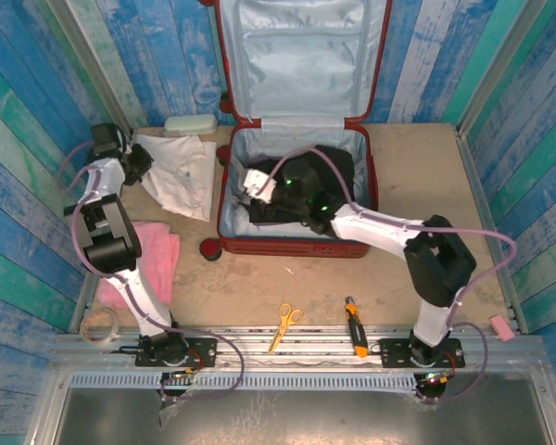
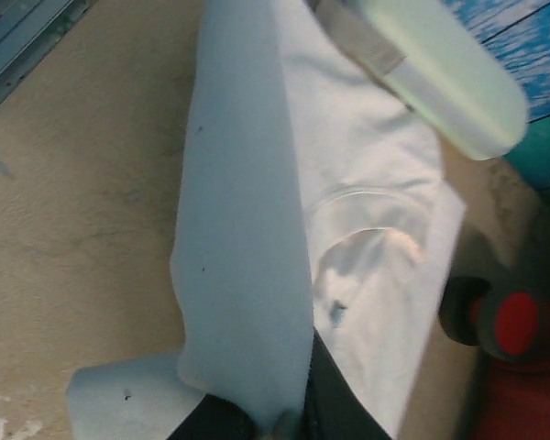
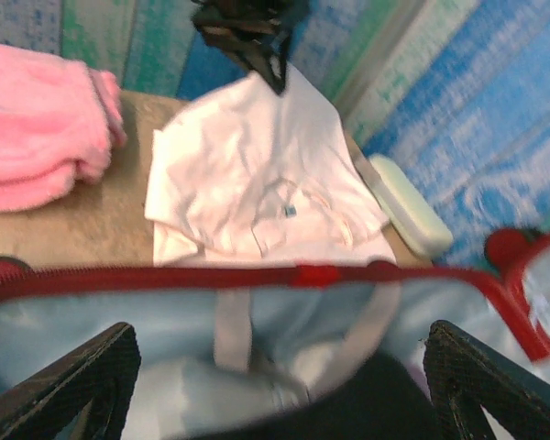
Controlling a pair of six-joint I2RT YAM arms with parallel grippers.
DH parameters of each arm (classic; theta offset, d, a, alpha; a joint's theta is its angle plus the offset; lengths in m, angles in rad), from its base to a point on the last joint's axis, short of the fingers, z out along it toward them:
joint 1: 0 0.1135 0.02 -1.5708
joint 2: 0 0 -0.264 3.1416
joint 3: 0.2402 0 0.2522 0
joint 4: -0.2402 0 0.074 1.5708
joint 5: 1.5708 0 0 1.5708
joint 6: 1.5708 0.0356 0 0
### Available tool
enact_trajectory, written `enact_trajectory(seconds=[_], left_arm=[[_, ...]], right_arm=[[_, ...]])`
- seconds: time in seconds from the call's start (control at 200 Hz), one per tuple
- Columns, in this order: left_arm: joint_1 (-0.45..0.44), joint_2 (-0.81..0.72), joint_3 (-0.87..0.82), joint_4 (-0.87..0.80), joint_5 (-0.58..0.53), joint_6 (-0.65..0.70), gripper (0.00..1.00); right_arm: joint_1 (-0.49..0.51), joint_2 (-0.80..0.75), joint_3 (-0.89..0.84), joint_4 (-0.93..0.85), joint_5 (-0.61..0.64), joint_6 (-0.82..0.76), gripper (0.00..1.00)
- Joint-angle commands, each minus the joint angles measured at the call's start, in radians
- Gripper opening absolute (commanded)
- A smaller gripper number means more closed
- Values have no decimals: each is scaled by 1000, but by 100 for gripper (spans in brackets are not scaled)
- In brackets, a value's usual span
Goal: Pack the luggage
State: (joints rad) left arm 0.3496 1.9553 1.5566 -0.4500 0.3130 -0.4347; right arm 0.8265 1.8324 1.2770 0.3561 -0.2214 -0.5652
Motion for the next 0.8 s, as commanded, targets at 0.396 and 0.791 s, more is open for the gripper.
enact_trajectory(seconds=[0.396,0.791], left_arm=[[2,-222,-1,26,36,-128,0],[-17,-276,-25,49,56,-184,0]], right_arm=[[204,362,354,144,241,-8,93],[261,596,634,21,279,74,99]])
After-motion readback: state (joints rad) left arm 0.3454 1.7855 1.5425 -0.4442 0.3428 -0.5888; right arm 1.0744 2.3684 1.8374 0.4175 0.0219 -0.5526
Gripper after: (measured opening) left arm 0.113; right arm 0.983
